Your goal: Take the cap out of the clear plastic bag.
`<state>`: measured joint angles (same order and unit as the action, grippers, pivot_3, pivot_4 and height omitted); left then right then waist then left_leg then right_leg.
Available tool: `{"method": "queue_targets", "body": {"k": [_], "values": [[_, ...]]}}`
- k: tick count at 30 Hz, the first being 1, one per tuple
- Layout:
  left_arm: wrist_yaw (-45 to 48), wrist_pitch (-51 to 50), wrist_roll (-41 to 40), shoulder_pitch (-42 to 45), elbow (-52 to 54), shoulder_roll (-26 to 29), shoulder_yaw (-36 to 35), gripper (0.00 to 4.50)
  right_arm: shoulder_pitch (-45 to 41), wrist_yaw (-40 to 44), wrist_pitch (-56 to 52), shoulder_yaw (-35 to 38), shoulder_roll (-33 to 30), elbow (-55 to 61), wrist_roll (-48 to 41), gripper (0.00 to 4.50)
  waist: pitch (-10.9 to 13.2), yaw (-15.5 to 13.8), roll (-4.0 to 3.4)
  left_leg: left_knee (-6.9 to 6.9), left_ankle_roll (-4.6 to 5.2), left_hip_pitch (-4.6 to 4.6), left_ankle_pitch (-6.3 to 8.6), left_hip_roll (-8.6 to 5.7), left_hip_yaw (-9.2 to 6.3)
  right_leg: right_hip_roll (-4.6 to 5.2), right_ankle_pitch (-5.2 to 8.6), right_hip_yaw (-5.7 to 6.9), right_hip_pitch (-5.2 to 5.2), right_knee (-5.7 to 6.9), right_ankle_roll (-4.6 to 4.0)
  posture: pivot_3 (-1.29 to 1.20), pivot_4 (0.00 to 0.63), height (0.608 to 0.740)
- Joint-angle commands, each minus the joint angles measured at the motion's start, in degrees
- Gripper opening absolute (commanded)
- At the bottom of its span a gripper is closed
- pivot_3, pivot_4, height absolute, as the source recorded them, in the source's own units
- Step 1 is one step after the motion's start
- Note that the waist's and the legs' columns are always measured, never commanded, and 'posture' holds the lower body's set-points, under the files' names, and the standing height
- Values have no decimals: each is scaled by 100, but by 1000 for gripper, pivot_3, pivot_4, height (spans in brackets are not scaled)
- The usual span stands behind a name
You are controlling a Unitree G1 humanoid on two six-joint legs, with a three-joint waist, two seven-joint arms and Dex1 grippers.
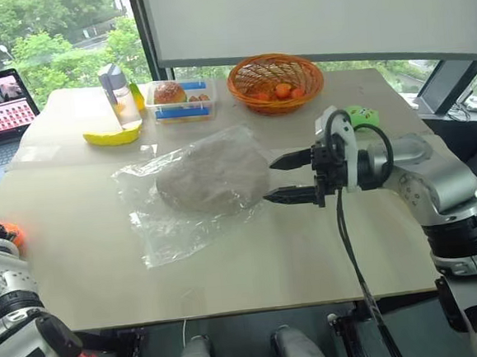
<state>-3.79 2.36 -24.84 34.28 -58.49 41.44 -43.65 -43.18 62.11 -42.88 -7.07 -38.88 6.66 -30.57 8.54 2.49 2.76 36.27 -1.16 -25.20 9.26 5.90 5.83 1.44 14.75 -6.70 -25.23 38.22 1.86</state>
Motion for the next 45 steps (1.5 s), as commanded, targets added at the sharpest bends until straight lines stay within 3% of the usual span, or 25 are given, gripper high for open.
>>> {"method": "queue_targets", "body": {"k": [1, 2, 11, 15, 20, 25, 29, 33, 38, 45], "values": [[51, 424, 39, -34, 132, 68, 46, 4313, -50, -7, 9, 161, 3, 206, -98, 4500, 0, -10, 0, 0, 0, -1, 0, 0, 0, 0, 0, 1, 0, 0, 0, 0, 150, 720], [68, 573, 49, -10, 263, 56, 66, 4464, -38, -24, -2, 175, 7, 218, -102, 4500, 0, -18, 1, 1, -1, -2, 0, 0, 0, 1, 0, 1, 0, -1, 0, 0, 150, 720], [-187, 1493, 449, 201, 1966, 123, 452, 4464, -38, -57, -8, 207, 10, 228, -104, 4500, 1, -127, 14, 3, -2, -11, -1, 1, -1, 2, 0, 7, 0, -7, 0, 0, 150, 720], [-153, 1200, 429, 371, 2919, 25, 697, 4464, -29, -67, -9, 207, 14, 225, -103, 4500, 1, -170, 14, 4, -2, -10, -1, 1, -1, 2, 0, 6, 1, -7, 0, 0, 150, 720], [204, 111, 265, 371, 3799, -49, 1198, 4464, 48, -81, -46, 239, -26, 252, -132, 4500, 1, -186, 14, 8, -2, -10, -2, 0, -1, 2, 0, 7, 6, -5, 1, 0, 150, 720], [3036, -1520, -1135, -462, 5197, -111, 2264, 4464, 234, 245, -210, 392, -551, 279, -208, 4500, 2, -207, 12, 9, -2, -12, -2, -1, -2, 4, 1, 9, 7, -6, 3, 0, 150, 720], [4156, -2312, -1470, -1113, 5749, 274, 2543, 4464, 167, 408, -93, 324, -737, 216, -166, 4500, 3, -75, 12, 5, -2, -10, -1, 2, -2, -1, 3, 3, -3, -6, -2, 0, 150, 720], [5437, -3097, -1871, -1532, 6336, 830, 2837, 4464, -59, 483, 419, -53, -519, 61, 194, 4500, 4, 32, 12, 5, -2, -8, -2, 10, -16, -14, 6, 6, -3, 2, -9, 0, 150, 720], [6074, -3357, -1614, -1674, 6462, 1252, 3173, 4464, -684, 488, 1577, -665, 60, -1045, 1145, 4500, 7, 12, 4, 6, -2, -4, -2, 7, -15, -10, 9, 7, 1, -2, -7, 0, 150, 720], [6030, -3820, -1792, -1632, 6827, 1232, 3011, 4464, -1686, 310, 3145, -1091, 1383, -3424, 2096, 4500, 8, 8, 5, 7, -1, -14, -2, 8, -17, -10, 10, 11, -4, -2, -9, 0, 150, 720]]}}
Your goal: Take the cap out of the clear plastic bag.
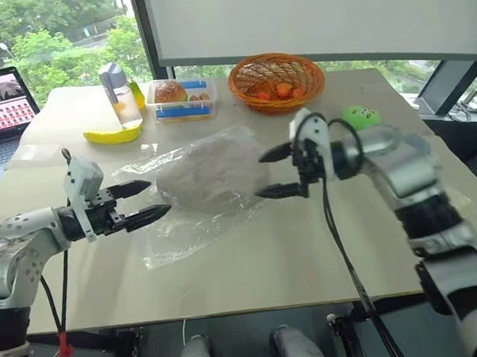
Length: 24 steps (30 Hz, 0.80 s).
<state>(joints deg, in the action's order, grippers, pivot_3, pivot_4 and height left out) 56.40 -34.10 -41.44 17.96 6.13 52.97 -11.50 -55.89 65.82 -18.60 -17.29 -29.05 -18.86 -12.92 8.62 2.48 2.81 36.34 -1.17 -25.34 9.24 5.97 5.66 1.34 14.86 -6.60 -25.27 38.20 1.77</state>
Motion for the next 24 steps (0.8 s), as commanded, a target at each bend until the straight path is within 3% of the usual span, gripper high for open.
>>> {"method": "queue_targets", "body": {"k": [1, 9, 18, 21, 24], "values": [[8, -233, -162, -42, 441, 73, -236, 4464, -539, -48, 908, -103, 558, -1199, 437, 4500, 0, 16, 0, 0, 0, 0, 0, 0, 0, 0, 0, 0, 0, 1, 0, 0, 150, 720], [-310, -655, -417, -665, 1054, 8, -821, 4464, -1196, 229, 1933, -190, 1819, -3865, 973, 4500, 2, 26, -3, 1, 0, 1, 0, 2, -3, 0, -1, 3, 2, 7, -1, 0, 150, 720], [-520, -823, -569, -1103, 1440, -106, -1188, 4464, -1255, -872, 2398, -191, 2322, -5315, 1813, 4500, 3, 11, -5, 4, -4, 5, -2, 1, -15, 5, 1, 19, 8, 19, -6, 0, 150, 720], [-598, -847, -603, -1117, 1533, -160, -1161, 4500, -1254, -1069, 2467, -155, 2311, -5450, 1969, 3818, 2, 15, -6, 3, -5, 9, -2, 0, -18, 5, 4, 21, 9, 28, -11, 0, 150, 720], [-651, -864, -643, -1154, 1607, -191, -1167, 4500, -1291, -1079, 2557, -10, 2282, -5446, 1961, 2808, 2, 14, -6, 3, -6, 9, -2, 0, -22, 5, 5, 25, 10, 31, -12, 0, 150, 720]]}}
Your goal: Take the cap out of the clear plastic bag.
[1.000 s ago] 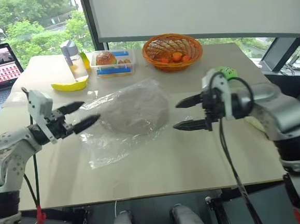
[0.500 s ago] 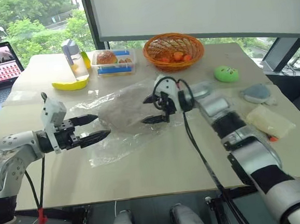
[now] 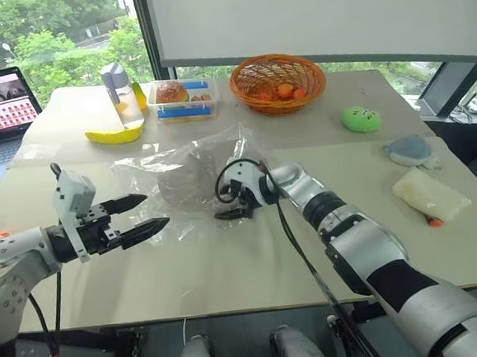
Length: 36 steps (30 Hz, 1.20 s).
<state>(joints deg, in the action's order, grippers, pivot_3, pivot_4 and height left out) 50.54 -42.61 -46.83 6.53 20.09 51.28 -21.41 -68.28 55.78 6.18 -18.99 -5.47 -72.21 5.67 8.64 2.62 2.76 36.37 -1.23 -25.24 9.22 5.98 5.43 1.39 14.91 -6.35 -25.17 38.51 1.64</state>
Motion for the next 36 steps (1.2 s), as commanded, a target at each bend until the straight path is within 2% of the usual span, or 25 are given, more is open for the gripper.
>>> {"method": "queue_targets", "body": {"k": [1, 4, 8, 9, 11, 15, 19, 26, 27, 30, 31, 36], "values": [[-77, -12, -111, -5, 212, -25, -172, 4500, -76, -48, 138, 216, -107, -79, 81, 2454, 0, -1, 0, 0, 0, 0, 0, 0, 0, 0, 0, 0, 1, 0, 0, 0, 150, 720], [-61, 1, -120, 25, 191, -10, -125, 4500, -100, 25, 624, 214, -224, 86, 201, 1407, 0, -4, 0, 0, -1, 0, -1, 0, -3, 0, 0, 4, 2, 0, 0, 0, 150, 720], [249, 24, -429, 124, 299, -73, -70, 4500, -36, 713, 1550, 230, -497, 652, 153, 72, 2, 2, -2, -1, -1, -3, 0, -2, -4, 0, 1, 4, 0, -2, 1, 0, 150, 720], [238, -33, -497, 137, 323, -81, -72, 4500, -27, 725, 1664, 200, -574, 710, 222, 20, 2, 1, -2, -3, -1, -3, 0, -1, -4, 0, 0, 5, -1, -2, 1, 0, 150, 720], [304, -52, -589, 230, 330, -104, 1, 4500, 102, 1235, 2084, 226, -1078, 1173, 164, 20, 3, -2, -2, -5, -1, -3, 0, -1, -5, 0, 1, 7, -2, -2, 0, 0, 150, 720], [294, 4, -463, 402, 165, -163, 256, 4500, 321, 1590, 2945, 203, -2145, 1502, 333, 20, 11, -92, -12, -1, -2, -7, -1, -12, -13, 10, 3, 15, 4, -4, 4, 0, 150, 720], [440, 124, -342, 521, 19, -216, 515, 4500, 476, 1912, 3501, 174, -2683, 1443, 318, 20, 11, -47, -12, -2, -2, -2, -2, -12, -14, 9, 6, 15, 5, -3, -1, 0, 150, 720], [718, 265, -148, 1061, -314, -454, 1019, 4500, 519, 992, 4219, 118, -3193, 492, 926, 20, 13, 20, -14, -2, -1, 0, -2, -13, -17, 5, 7, 5, 6, 1, -2, 0, 150, 720], [742, 258, -144, 1121, -349, -478, 1065, 4500, 500, 734, 4252, 59, -3255, 397, 1083, 417, 12, 19, -14, -1, -1, 1, -3, -13, -17, 4, 7, 5, 6, 1, -2, 0, 150, 720], [840, 219, -163, 1216, -388, -505, 1125, 4500, 473, 204, 4355, -40, -3440, 230, 1407, 1240, 13, 5, -13, 1, -3, 0, -4, -15, -18, 6, 7, 5, 7, 2, -2, 0, 150, 720], [858, 195, -167, 1230, -386, -504, 1130, 4500, 466, 139, 4357, -18, -3480, 193, 1423, 1735, 13, 3, -13, 1, -4, 0, -4, -14, -18, 6, 7, 5, 7, 2, -1, 0, 150, 720], [1006, 160, -114, 1224, -457, -432, 1144, 4500, 422, 433, 4036, 501, -3777, 251, 881, 3325, 13, 12, -14, 1, -3, 0, -4, -15, -20, 5, 7, 4, 8, 2, -1, 0, 150, 720]]}}
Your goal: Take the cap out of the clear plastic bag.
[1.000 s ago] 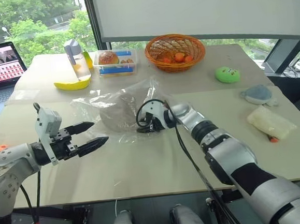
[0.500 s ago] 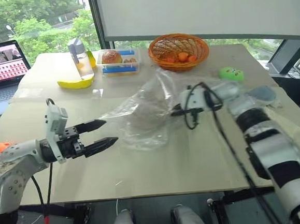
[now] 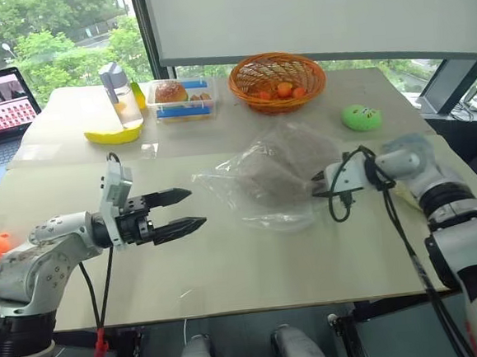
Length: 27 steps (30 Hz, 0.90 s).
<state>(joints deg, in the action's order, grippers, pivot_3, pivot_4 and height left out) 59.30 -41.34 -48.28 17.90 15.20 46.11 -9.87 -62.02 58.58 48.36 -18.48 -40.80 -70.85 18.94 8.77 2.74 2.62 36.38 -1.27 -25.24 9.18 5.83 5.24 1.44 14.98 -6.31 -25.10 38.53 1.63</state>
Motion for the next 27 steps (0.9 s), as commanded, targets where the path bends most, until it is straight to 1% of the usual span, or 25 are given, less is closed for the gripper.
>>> {"method": "queue_targets", "body": {"k": [1, 2, 3, 4, 7, 8, 9, 10, 11, 12, 14, 17, 20, 24, 27], "values": [[146, 36, 49, 92, 21, 87, -3, 4500, -224, 271, -296, 548, -310, 168, -547, 3643, 0, 0, -1, 0, 0, 0, 0, 0, 0, 0, 0, 0, 1, 0, 0, 0, 150, 720], [162, 30, 57, 104, 7, 82, 7, 4500, -251, 439, -477, 689, -363, 250, -725, 4042, 0, -2, -1, 1, 0, 1, 0, 0, -1, 0, 0, 1, 2, 0, 0, 0, 150, 720], [184, 30, 79, 124, -19, 76, 26, 4500, -272, 612, -687, 819, -444, 405, -887, 4283, 1, -4, -1, 1, 0, 1, 0, 0, -1, 0, 0, 1, 3, 0, 1, 0, 150, 720], [219, 28, 106, 153, -47, 67, 59, 4500, -259, 856, -1053, 965, -497, 678, -1125, 4398, 1, -5, -2, 1, 0, 1, 0, 0, -1, 0, 0, 1, 3, 0, 1, 0, 150, 720], [311, 21, 153, 203, -103, 59, 130, 4500, 70, 1522, -2464, 1336, -471, 1936, -1936, 4398, 4, 3, -7, 1, 0, 2, 0, 0, -2, -1, 0, 1, 4, 1, 1, 0, 150, 720], [330, 35, 201, 247, -155, 57, 179, 4500, 636, 1681, -4014, 1325, -466, 3495, -2715, 4398, 3, 4, -7, 2, 0, 2, 0, 1, -3, -2, 0, 1, 4, 4, 1, 0, 150, 720], [346, 48, 241, 293, -212, 51, 223, 4500, 1129, 1681, -5229, 1266, -449, 4841, -3321, 4398, 3, -16, -7, 1, 0, 4, 0, 2, -5, -3, 1, 1, 4, 6, 1, 0, 150, 720], [360, 54, 268, 329, -254, 49, 251, 4500, 1486, 1627, -6129, 1243, -454, 5832, -3730, 4398, 2, -28, -6, -2, 0, 3, 0, 2, -22, -5, 5, 14, 15, 6, 0, 0, 150, 720], [395, 66, 310, 367, -300, 53, 293, 4500, 1757, 1375, -6715, 1191, -370, 6599, -3862, 4398, 1, -40, -7, -1, 0, 5, 0, 3, -29, -4, 12, 21, 19, 10, -2, 0, 150, 720], [427, 71, 337, 387, -327, 58, 312, 4500, 1882, 1139, -7007, 1179, -325, 6997, -3855, 4398, 1, -42, -8, 0, -1, 6, 1, 3, -30, -4, 16, 23, 17, 18, -5, 0, 150, 720], [519, 93, 425, 465, -400, 61, 397, 4500, 2133, 305, -7750, 995, 80, 7866, -3644, 4398, 2, -47, -10, 8, -2, 3, 0, 1, -27, -4, 19, 20, 2, 38, -7, 0, 150, 720], [581, 76, 468, 571, -463, 55, 430, 4500, 2527, -408, -8346, 663, 419, 8639, -3292, 4398, 2, -76, -9, 21, -6, 1, -3, 1, -31, -5, 20, 23, 0, 47, -7, 0, 150, 720], [657, 65, 516, 625, -514, 76, 436, 4500, 2852, -1020, -8559, 395, 616, 8951, -2889, 4398, -1, -160, -5, 23, -7, 0, -3, 0, -31, -3, 23, 26, 6, 38, -5, 0, 150, 720], [704, 76, 598, 667, -551, 57, 468, 4500, 3040, -1410, -8506, 241, 624, 8980, -2493, 4398, -1, -201, -5, 27, -7, -24, -2, -1, -30, -2, 24, 26, -10, 34, -3, 0, 150, 720], [698, 67, 617, 700, -560, 25, 482, 4500, 3143, -1642, -8555, 175, 600, 8997, -2244, 4398, -1, -200, -5, 29, -7, -25, -3, -1, -34, -3, 24, 29, -9, 34, -3, 0, 150, 720]]}}
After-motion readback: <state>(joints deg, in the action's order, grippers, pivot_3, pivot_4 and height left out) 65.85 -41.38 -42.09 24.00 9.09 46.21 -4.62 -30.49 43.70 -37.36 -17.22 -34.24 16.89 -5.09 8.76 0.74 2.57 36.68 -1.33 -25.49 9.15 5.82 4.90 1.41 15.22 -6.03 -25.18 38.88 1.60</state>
